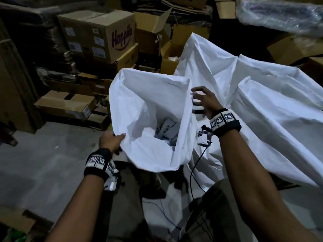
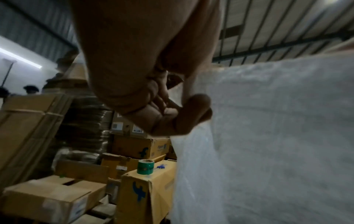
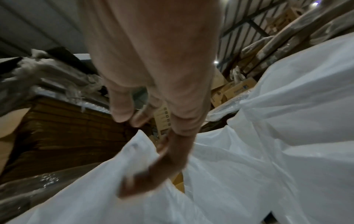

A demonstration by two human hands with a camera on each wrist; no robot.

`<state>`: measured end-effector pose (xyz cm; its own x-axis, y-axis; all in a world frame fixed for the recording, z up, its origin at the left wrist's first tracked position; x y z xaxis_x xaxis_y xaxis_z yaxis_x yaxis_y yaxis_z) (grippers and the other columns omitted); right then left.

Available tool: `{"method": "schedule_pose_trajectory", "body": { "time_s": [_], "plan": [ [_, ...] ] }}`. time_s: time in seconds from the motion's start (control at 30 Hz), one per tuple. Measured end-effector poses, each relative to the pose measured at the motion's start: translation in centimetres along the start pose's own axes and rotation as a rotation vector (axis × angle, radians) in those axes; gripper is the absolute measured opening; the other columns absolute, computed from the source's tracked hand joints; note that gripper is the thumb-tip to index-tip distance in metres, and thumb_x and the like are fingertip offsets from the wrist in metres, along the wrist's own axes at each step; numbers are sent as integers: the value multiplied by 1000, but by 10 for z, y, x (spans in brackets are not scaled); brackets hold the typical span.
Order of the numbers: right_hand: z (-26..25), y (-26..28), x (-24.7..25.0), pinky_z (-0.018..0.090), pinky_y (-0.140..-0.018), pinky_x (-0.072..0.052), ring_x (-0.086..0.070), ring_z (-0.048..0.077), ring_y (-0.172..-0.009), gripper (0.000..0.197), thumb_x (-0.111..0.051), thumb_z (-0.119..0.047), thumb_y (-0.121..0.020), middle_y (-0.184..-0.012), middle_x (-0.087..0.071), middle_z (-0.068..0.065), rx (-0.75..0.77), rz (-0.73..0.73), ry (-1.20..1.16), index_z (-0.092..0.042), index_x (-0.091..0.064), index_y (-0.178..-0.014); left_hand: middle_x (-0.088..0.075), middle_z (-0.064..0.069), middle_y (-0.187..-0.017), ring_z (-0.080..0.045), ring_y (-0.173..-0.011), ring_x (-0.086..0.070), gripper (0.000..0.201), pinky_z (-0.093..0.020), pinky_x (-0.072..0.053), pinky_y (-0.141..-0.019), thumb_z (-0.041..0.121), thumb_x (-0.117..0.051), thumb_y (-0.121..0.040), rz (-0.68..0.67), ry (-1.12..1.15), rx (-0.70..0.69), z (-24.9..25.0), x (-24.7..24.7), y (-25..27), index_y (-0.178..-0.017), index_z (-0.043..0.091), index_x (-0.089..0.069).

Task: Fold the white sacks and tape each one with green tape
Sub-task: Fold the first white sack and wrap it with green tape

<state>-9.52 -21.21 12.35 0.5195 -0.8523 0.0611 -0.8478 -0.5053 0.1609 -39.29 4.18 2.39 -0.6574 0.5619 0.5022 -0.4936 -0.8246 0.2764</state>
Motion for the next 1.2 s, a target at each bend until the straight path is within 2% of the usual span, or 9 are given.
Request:
{"method": "schedule_pose_trajectory", "body": {
  "time_s": [0.1,0.17,0.27,0.4,0.67,0.83,0.9,1.0,1.2],
  "plan": [
    [12,3,-3,56,-85,-57,-57,32,-113,79,-77,-47,-84,-129,-49,3,-132,11,182,-33,-29,-146,-65,-21,-75,-24,-42,-59,28,-27,-47,-35,17,-69,-93,69,233,-34,34,14,-20,-70,3,-62],
    [25,11,-3,56,-86,-56,-60,32,-112,95,-81,-51,-78,-127,-47,3,-226,17,247,-29,-23,-149,-64,-17,-77,-23,-59,-63,29,-31,-51,-51,19,-69,-93,131,352,-70,64,29,-33,-67,7,-62],
    [37,23,-9,50,-82,-59,-74,28,-93,67,-83,-51,-75,-107,-67,8,-294,-56,182,-9,-57,-119,-68,-10,-91,-21,-81,-63,19,-35,-51,-71,21,-73,-89,194,468,-125,110,57,-42,-79,5,-70],
    [21,22,-5,34,-66,-60,-70,16,-58,17,-75,-19,-86,-64,-62,2,-158,35,-61,-12,-61,-81,-72,-13,-107,-29,-101,-68,42,-30,-48,-75,33,-69,-90,293,370,-239,156,85,-45,-109,-5,-72],
    [22,4,27,35,-57,-59,-56,18,-65,24,-61,7,-76,-72,-51,9,-241,210,-155,-7,-51,-93,-56,-10,-79,-19,-75,-50,39,-37,-47,-69,47,-58,-92,558,351,-219,92,131,-37,-78,11,-64],
    [45,-1,42,46,-72,-59,-58,22,-68,77,-62,8,-67,-87,-52,14,-295,366,-238,-15,-31,-133,-53,-3,-78,-15,-71,-47,25,-22,-42,-62,34,-58,-99,534,403,-380,67,142,-17,-83,14,-60],
    [40,-3,56,39,-70,-59,-60,19,-65,73,-65,4,-73,-82,-56,10,-244,412,-302,-20,-28,-131,-56,-4,-79,-16,-71,-51,25,-19,-47,-66,34,-61,-97,524,394,-385,49,151,-15,-81,15,-63],
    [28,-12,90,28,-54,-57,-57,12,-59,61,-58,4,-73,-78,-52,4,-155,511,-268,-21,-35,-124,-61,-15,-64,-25,-60,-58,47,-46,-59,-61,57,-68,-82,513,424,-286,14,169,-24,-71,12,-71],
    [-3,27,82,23,-54,-49,-58,10,-58,16,-67,-2,-75,-74,-58,-2,-188,176,-394,-15,-59,-79,-60,-11,-49,-24,-40,-58,39,-22,-47,-38,47,-60,-93,457,518,-195,-15,179,-29,-88,10,-68]
  ]
}}
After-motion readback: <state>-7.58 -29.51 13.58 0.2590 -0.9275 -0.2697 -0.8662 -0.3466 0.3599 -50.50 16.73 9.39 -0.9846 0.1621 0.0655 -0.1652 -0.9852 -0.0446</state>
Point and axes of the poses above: each hand's wrist, its own y-axis away from the middle knuckle, its own x-axis out of the back of the hand, z = x × y, the point moved 6 cm from there along -y, towards the middle knuckle
